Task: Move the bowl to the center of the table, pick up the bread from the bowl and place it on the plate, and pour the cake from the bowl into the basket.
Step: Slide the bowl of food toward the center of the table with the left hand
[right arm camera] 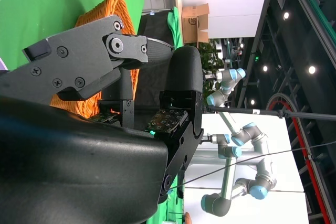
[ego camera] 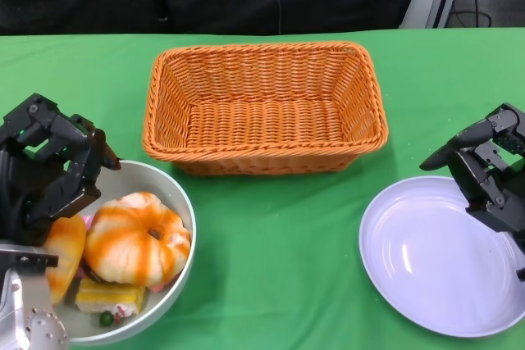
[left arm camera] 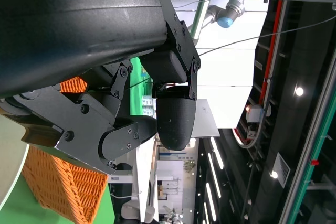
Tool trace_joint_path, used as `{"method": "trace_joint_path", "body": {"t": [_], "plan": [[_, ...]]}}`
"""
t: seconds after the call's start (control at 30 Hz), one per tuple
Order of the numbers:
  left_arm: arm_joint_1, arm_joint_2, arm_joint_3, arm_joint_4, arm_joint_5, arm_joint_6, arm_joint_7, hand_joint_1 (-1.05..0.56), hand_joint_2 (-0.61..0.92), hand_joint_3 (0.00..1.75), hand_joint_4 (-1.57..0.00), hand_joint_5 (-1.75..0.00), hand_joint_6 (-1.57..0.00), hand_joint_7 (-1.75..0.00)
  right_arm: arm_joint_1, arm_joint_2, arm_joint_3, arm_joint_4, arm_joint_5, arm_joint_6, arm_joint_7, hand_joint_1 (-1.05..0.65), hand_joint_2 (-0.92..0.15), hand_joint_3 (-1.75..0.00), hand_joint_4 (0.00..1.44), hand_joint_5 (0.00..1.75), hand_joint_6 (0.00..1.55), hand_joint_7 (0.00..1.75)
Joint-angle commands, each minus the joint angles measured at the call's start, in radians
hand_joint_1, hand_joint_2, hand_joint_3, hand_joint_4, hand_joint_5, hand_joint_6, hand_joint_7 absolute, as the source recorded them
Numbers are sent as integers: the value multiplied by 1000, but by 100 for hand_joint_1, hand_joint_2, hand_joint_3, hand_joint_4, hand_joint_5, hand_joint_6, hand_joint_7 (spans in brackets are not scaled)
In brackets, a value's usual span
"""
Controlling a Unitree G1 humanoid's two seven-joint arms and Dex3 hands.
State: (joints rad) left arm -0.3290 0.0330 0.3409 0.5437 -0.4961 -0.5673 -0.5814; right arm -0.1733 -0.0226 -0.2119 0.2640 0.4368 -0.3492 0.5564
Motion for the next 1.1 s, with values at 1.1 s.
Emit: {"method": "trace_joint_path", "body": {"t": [1.1], "plan": [[11, 11, -6, -18, 8, -6, 8, -8, 65, 83, -75, -168, -85, -132, 2, -11, -9, -5, 17, -1, 9, -24, -72, -54, 74, 141, 72, 109]]}}
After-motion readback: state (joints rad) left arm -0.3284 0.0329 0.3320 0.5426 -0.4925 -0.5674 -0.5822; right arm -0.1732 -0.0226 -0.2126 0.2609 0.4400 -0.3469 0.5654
